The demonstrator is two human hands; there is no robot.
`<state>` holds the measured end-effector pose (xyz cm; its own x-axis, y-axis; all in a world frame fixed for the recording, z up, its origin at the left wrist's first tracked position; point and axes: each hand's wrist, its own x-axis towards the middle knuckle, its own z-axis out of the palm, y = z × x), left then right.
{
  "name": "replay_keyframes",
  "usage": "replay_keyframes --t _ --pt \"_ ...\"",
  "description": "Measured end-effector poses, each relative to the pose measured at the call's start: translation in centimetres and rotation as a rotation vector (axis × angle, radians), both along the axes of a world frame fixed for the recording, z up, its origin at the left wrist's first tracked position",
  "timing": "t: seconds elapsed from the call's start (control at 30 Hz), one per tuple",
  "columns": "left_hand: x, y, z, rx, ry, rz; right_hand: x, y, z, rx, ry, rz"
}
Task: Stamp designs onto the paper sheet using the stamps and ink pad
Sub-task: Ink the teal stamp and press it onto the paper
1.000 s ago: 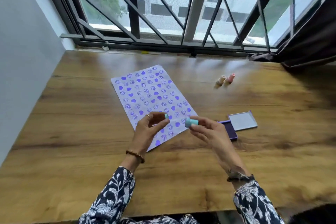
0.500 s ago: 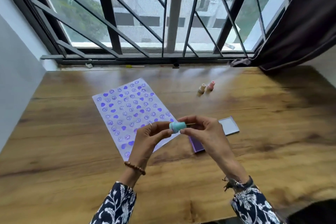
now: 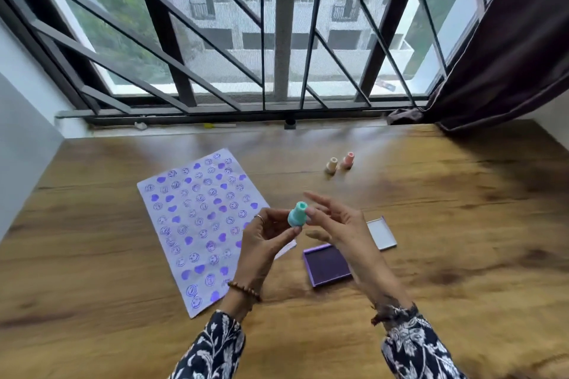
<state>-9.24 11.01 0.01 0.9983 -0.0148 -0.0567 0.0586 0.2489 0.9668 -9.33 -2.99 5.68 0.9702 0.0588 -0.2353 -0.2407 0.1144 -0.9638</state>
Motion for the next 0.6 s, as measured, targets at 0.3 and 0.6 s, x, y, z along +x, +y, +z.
replay_keyframes --t 0.3,0.6 --pt "5.8 -2.5 -3.2 0.22 0.087 0.023 5.4 -2.4 -4.8 0.019 0.081 -0.046" --pt "15.1 -4.6 -5.2 0.982 0.047 0.173 13.5 -2.9 -8.8 0.017 0.086 -0.108"
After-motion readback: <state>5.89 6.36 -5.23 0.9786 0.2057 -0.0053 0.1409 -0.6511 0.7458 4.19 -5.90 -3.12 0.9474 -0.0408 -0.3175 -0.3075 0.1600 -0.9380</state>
